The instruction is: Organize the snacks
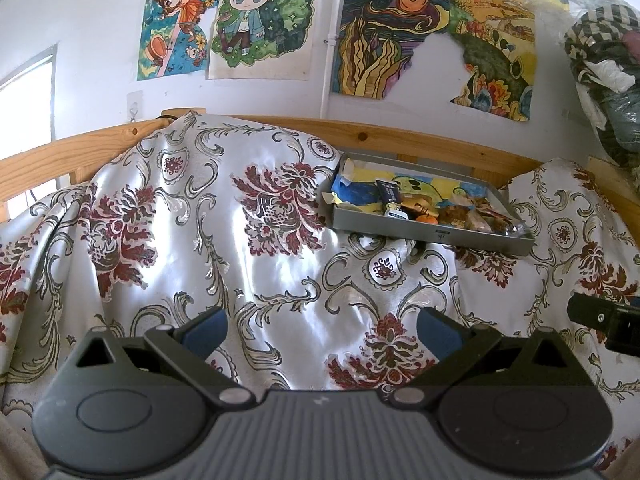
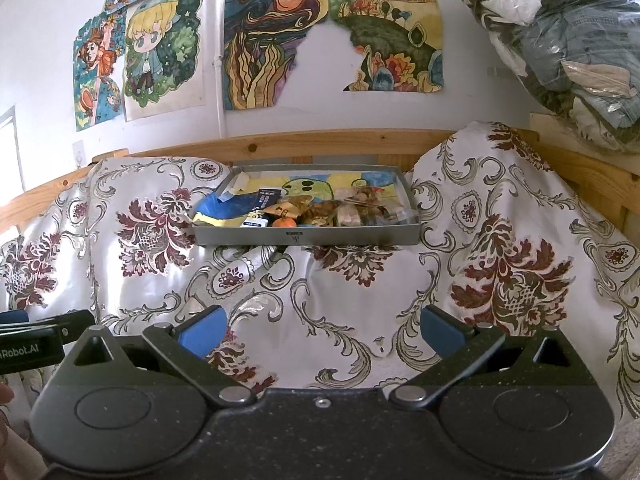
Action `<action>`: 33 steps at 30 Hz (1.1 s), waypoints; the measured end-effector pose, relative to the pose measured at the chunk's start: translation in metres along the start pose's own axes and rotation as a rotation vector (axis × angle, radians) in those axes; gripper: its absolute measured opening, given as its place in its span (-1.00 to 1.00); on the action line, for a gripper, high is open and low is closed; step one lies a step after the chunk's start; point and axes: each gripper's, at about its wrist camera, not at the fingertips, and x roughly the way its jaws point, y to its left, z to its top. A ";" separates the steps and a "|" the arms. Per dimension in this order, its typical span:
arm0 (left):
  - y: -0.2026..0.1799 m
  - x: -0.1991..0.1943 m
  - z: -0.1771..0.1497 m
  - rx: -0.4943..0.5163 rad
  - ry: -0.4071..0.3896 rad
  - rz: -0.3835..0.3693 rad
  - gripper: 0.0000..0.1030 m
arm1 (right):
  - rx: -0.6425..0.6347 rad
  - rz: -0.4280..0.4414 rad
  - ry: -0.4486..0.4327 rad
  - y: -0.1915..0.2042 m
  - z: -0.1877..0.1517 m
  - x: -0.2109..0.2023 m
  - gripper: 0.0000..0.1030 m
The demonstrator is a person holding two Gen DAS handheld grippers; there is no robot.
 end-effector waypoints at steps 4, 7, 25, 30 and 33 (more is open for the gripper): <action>0.000 0.000 0.000 -0.001 0.000 0.000 0.99 | 0.000 0.000 0.000 0.000 0.000 0.000 0.99; 0.000 0.000 0.000 -0.001 0.000 0.001 0.99 | 0.000 0.000 0.000 0.000 0.000 0.000 0.99; 0.000 0.000 0.000 0.000 0.000 0.000 0.99 | 0.000 0.000 0.001 0.000 0.000 0.000 0.99; 0.000 0.000 0.001 0.001 -0.002 0.005 0.99 | -0.001 0.000 0.001 0.000 0.000 0.000 0.99; 0.000 -0.001 -0.001 0.004 0.004 0.014 0.99 | -0.001 0.000 0.001 0.000 0.000 0.000 0.99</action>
